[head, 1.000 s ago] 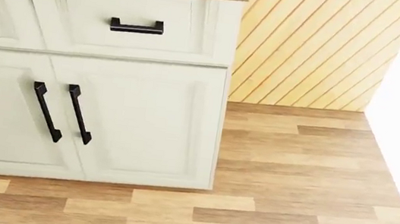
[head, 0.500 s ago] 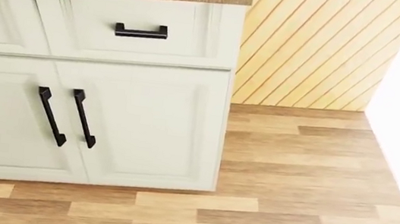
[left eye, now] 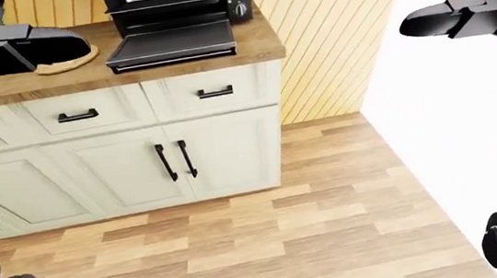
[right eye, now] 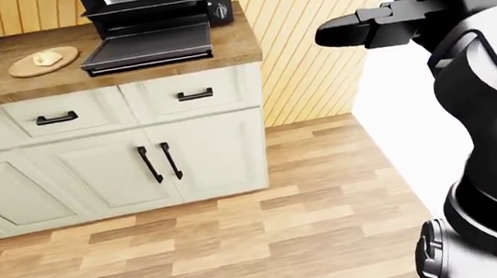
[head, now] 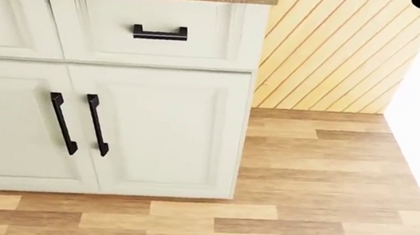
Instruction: Place the scone on the tray of the toaster oven.
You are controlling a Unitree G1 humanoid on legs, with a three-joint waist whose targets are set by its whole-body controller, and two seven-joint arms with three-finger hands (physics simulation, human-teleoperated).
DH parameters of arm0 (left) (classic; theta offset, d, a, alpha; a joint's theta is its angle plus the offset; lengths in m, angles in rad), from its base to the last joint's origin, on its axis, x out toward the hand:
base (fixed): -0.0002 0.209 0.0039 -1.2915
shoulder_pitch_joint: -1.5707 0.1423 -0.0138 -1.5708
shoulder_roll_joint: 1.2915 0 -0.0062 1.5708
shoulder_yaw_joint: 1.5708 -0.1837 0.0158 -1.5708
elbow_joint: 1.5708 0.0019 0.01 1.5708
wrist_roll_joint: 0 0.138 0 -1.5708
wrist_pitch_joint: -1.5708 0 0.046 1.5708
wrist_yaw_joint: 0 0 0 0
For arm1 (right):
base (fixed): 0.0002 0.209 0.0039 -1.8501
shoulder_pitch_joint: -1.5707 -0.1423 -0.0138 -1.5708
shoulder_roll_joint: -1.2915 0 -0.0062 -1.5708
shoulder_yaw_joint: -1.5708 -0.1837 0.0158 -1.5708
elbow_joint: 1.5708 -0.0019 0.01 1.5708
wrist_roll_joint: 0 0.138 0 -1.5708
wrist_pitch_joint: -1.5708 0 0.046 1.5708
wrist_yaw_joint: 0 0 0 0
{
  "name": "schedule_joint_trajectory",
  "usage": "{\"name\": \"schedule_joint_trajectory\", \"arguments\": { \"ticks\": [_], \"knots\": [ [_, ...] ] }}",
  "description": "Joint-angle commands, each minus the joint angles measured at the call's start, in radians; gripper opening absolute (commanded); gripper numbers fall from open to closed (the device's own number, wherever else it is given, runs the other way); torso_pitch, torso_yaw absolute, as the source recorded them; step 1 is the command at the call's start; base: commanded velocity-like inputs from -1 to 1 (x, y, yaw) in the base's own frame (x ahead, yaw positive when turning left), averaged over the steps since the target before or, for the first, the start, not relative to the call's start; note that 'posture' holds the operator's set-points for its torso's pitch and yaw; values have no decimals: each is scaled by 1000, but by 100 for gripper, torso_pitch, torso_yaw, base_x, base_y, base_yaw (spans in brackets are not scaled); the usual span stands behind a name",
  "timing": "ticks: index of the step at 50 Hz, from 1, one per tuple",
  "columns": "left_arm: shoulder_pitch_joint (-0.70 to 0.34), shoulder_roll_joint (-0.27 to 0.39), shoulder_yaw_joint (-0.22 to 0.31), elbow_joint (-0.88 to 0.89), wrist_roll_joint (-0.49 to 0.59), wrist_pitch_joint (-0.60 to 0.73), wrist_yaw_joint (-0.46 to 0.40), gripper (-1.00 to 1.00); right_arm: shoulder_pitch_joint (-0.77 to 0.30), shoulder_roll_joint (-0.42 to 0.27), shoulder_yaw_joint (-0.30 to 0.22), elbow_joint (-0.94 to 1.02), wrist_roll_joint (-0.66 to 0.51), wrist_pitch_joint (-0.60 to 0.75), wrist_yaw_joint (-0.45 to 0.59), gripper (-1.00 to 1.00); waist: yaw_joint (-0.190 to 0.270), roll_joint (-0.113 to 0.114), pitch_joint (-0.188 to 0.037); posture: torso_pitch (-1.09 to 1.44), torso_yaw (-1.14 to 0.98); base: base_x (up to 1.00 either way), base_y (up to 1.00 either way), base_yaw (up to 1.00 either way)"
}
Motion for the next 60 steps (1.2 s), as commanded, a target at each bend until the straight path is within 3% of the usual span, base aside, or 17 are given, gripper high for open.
{"name": "schedule_joint_trajectory", "arguments": {
  "ticks": [1,5,6,7,14,18,19,21,27,29,31,32,40,44,53,58,60],
  "knots": [
    [-24,19,25,-11,6,-26,7,100,-20,-5,-2,-19,-6,-30,5,100,4,-4,-17,0,0,0,18,0],
    [-20,25,29,-5,4,-32,5,100,-20,-3,-6,-24,-13,-25,11,100,-6,110,-37,0,0,0,17,0],
    [-20,26,29,-2,4,-35,4,100,-20,-2,-8,-22,-14,-25,12,100,-1,61,-26,0,0,0,17,0],
    [-19,27,28,0,6,-38,4,100,-20,-1,-9,-21,-15,-26,12,100,-5,78,-23,0,0,0,18,0],
    [-9,23,19,0,25,-47,-5,100,-15,9,-6,-26,-27,-22,19,100,-4,6,-17,0,0,0,18,0],
    [-12,19,18,-7,30,-41,-5,100,-10,16,-3,-27,-35,-26,23,100,1,-76,-29,0,0,0,18,0],
    [-14,17,16,-5,32,-42,-7,100,-13,15,-3,-25,-36,-25,23,100,-7,-41,-22,0,0,0,17,0],
    [-9,8,10,-8,40,-46,-9,100,-7,19,-1,-24,-42,-31,28,100,1,-56,-29,0,0,0,18,0],
    [-25,6,21,-16,31,-22,-4,100,-6,30,3,-31,-49,-28,30,100,3,-4,-17,0,0,0,18,0],
    [-27,7,20,-14,30,-23,-1,100,-8,30,1,-34,-49,-22,31,100,-3,33,-18,0,0,0,18,0],
    [-32,15,25,-9,27,-23,-5,100,-8,33,7,-36,-56,-23,34,100,-6,111,-38,0,0,0,18,0],
    [-33,21,28,-5,25,-25,-7,100,-7,34,10,-40,-60,-23,37,100,-1,67,-25,0,0,0,17,0],
    [-29,20,25,-11,24,-25,-3,100,-20,33,-6,-31,-72,-15,51,100,-4,11,-20,0,0,0,18,0],
    [-27,25,27,-9,19,-26,0,100,-23,27,-9,-29,-65,-15,46,100,1,-59,-24,0,0,0,18,0],
    [-28,27,26,-7,15,-25,0,100,-13,29,-1,-31,-65,-20,42,100,4,-10,-18,0,0,0,18,0],
    [-25,24,23,-3,15,-31,0,100,-5,36,7,-26,-75,-32,46,100,-15,92,-41,0,0,0,18,0],
    [-37,6,45,2,-24,-15,15,100,-2,41,8,-33,-79,-29,48,100,-8,78,-19,0,0,0,18,0]
  ]
}}
